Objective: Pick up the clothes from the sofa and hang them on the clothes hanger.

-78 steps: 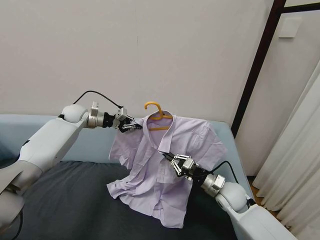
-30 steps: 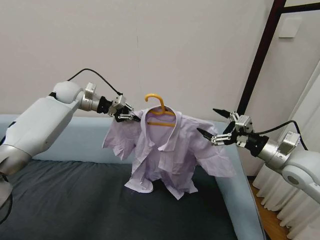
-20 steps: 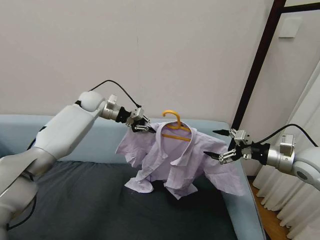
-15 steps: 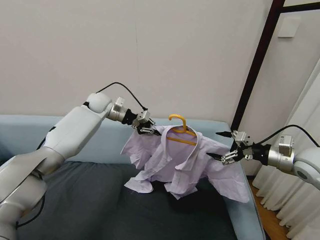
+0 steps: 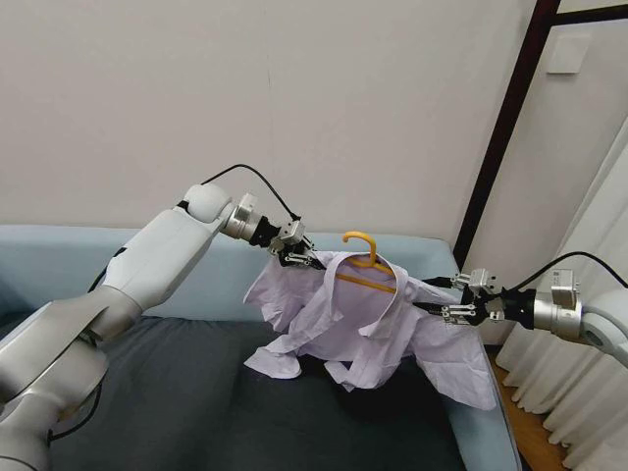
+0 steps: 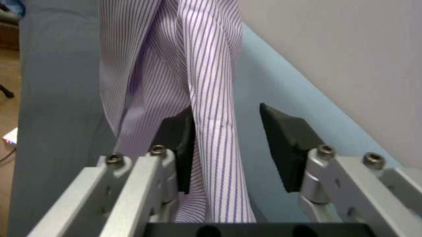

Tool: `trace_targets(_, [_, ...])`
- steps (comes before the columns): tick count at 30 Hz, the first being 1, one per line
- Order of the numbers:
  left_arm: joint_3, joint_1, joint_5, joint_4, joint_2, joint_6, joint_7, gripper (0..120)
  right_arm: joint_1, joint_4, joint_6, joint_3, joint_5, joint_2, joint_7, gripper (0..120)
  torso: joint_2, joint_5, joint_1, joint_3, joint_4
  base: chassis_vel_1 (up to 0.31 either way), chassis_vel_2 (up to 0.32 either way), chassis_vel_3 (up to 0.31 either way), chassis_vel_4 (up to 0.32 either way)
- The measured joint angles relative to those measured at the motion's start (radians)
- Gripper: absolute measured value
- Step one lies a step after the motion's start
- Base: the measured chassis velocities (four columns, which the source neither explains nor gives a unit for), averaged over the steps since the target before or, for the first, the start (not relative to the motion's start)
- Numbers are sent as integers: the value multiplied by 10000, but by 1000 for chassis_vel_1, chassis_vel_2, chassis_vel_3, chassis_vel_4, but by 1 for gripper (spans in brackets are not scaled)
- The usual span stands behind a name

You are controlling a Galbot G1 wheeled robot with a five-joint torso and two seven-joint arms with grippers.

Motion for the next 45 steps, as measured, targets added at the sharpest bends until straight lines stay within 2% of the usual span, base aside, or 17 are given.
trace_targets(1, [0, 0, 0, 0, 0, 0, 0, 2, 0, 0, 0, 0, 0, 0, 0, 36, 0, 0, 0, 0, 0, 0, 0, 0, 0])
trace_targets(7, [-5, -2, 0, -11, -6, -23, 38, 2, 84, -2, 159, -5, 390, 48, -270, 10, 0, -2, 0, 0, 0, 0, 0, 0, 0])
trace_targets(13, [-13, 11, 12, 55, -65, -143, 34, 2, 146, 106, 127, -6, 383, 44, -259, 7, 0, -2, 0, 0, 1, 0, 0, 0, 0])
trace_targets(16, [-15, -28, 15, 304, -209, -740, -1, 2, 140, 130, 138, 61, 362, 13, -448, 7, 0, -3, 0, 0, 1, 0, 0, 0, 0])
trace_targets(18, [-12, -111, -58, 504, -333, -1417, -50, 8, 116, 110, 196, 105, 331, -1, -592, 7, 0, -3, 0, 0, 1, 0, 0, 0, 0])
trace_targets(23, [49, -239, -533, 740, -328, -2103, -82, 19, 70, 70, 222, 168, 419, -23, -613, 7, 0, 0, 0, 0, -4, 0, 0, 0, 0])
trace_targets(27, [296, -376, -2488, 855, 212, -2543, -427, 39, 30, 60, 13, 284, 1272, -76, -419, 7, 0, -3, 0, 0, 1, 0, 0, 0, 0])
trace_targets(28, [296, -376, -2488, 855, 212, -2543, -427, 39, 30, 60, 13, 284, 1272, -76, -419, 7, 0, -3, 0, 0, 1, 0, 0, 0, 0])
trace_targets(29, [316, -374, -3022, 787, 420, -2549, -530, 46, 3, 129, -143, 316, 1638, -77, -190, 7, 0, -4, 0, 0, 1, 0, 0, 0, 0])
trace_targets(32, [303, -317, -3654, 669, 699, -2548, -771, 52, -43, 254, -350, 361, 2103, -83, 177, 7, 0, -3, 0, 0, 3, 0, 0, 0, 0])
trace_targets(35, [-52, 281, -5241, 153, 1563, -2356, -1616, 68, -60, 656, -948, 439, 2763, -336, 1114, 7, 0, -1, 0, -1, 1, 0, 0, 0, 0])
trace_targets(36, [-52, 281, -5241, 153, 1563, -2356, -1616, 68, -60, 656, -948, 439, 2763, -336, 1114, 7, 0, -1, 0, -1, 1, 0, 0, 0, 0])
trace_targets(38, [-435, 855, -5900, -338, 1953, -2258, -2239, 75, 30, 994, -1425, 461, 3090, -612, 1661, 7, 0, -3, 0, -1, 3, 0, 0, 0, 0])
trace_targets(40, [-1138, 1892, -6472, -1256, 2298, -2207, -3312, 86, 191, 1428, -2021, 568, 3459, -911, 2353, 7, 0, -8, 0, -1, 3, 0, 0, 0, 0])
trace_targets(41, [-1138, 1892, -6472, -1256, 2298, -2207, -3312, 86, 191, 1428, -2021, 568, 3459, -911, 2353, 7, 0, -8, 0, -1, 3, 0, 0, 0, 0])
trace_targets(44, [-2306, 3411, -6695, -2629, 2570, -2205, -4887, 97, 565, 2074, -2869, 662, 4078, -1244, 3216, 7, 2, 1, -1, -3, 1, 0, 0, 0, 0])
trace_targets(45, [-2818, 4352, -6684, -3271, 2605, -2194, -5609, 99, 844, 2474, -3313, 655, 4657, -1404, 3977, 7, 1, -5, -2, -2, -2, 0, 0, 0, 0])
